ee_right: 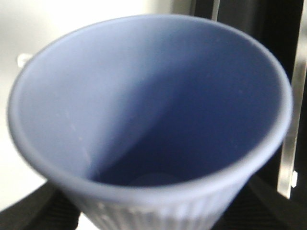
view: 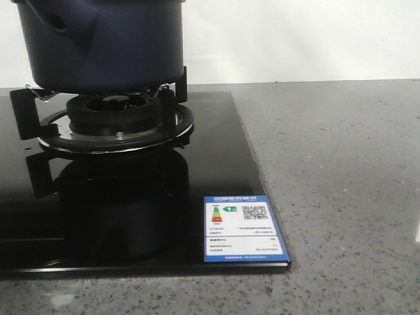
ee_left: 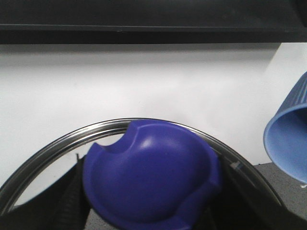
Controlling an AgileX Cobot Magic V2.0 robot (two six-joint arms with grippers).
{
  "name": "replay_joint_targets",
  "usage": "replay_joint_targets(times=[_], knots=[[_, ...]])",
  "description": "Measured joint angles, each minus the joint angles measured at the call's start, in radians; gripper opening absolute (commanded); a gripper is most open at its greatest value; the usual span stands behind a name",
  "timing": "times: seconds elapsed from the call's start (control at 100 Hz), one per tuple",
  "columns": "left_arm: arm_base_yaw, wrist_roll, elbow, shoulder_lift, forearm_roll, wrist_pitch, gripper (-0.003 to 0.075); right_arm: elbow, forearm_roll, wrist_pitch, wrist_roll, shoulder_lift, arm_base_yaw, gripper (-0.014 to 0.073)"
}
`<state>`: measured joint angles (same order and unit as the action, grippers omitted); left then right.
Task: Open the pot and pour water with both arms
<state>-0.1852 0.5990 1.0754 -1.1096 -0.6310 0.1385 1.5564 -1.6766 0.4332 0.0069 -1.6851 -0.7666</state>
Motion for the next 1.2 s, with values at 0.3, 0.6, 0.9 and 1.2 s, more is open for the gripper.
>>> replay_joint_targets(times=[0.3,0.6,0.9,1.2], knots=[[0.0,0.0,0.0,0.0,0.0,0.0,0.0306,0.0,0.02,0.164,0.382,0.002,-0.002,0.03],[0.0,0.0,0.0,0.0,0.0,0.0,0.0306,0.0,0.408,0.342,0.715,0.129,0.089,0.03],[0.0,0.0,0.0,0.0,0.0,0.002,0.0306,-0.258,0.601,0.164,0.894,0.371,0.339,0.03],[0.0,0.0,0.0,0.0,0.0,0.002,0.0306,-0.679,0.601,-0.194,1.055,0.53,0.552,0.03]])
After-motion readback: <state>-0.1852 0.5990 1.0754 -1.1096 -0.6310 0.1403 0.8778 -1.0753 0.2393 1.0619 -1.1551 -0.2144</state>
